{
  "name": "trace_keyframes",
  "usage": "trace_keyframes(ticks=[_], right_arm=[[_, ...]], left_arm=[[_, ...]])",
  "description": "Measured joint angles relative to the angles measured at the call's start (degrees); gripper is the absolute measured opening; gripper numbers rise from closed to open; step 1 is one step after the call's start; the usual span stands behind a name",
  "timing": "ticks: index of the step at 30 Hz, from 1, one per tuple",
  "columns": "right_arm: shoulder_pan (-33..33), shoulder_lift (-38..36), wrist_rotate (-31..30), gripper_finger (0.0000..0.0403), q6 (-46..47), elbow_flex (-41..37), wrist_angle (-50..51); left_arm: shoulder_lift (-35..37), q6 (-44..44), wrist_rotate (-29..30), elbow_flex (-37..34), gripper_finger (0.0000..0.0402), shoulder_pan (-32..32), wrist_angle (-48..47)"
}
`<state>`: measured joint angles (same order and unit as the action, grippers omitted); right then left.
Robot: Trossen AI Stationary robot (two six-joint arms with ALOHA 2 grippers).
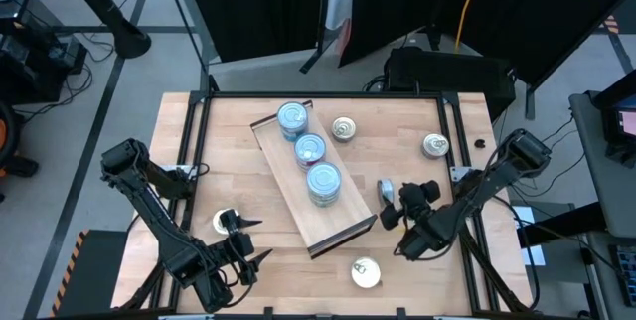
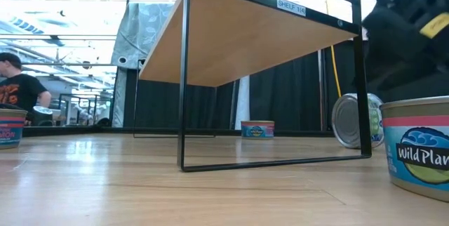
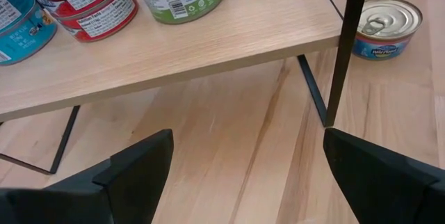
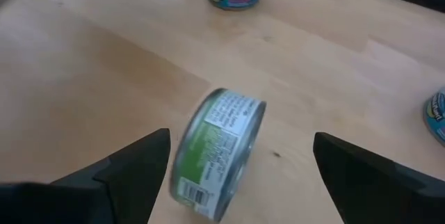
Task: Stack canned seafood by type on shelf
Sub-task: Stack the green tuna can on top of the green tuna cans on the shelf
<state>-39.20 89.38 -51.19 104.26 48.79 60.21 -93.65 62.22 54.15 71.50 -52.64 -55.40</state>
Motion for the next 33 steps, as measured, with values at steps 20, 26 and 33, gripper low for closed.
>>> trace_keyframes(ticks=[20,26,33], right_arm=[[5.46,0.02,-1.08,0.0344,-6.54,-5.59,-13.14],[5.81,0.02,1.0,0.0302,-6.62,-5.61,-13.32],[5.96,0.02,2.11,0.0226,-10.22,-5.61,-12.86]], left_arm=[[0.0,-0.02,0.02,0.0,0.037,0.0,-0.18],[0.0,0.02,0.02,0.0,0.037,0.0,-0.59],[0.0,0.06,0.02,0.0,0.037,0.0,-0.59]])
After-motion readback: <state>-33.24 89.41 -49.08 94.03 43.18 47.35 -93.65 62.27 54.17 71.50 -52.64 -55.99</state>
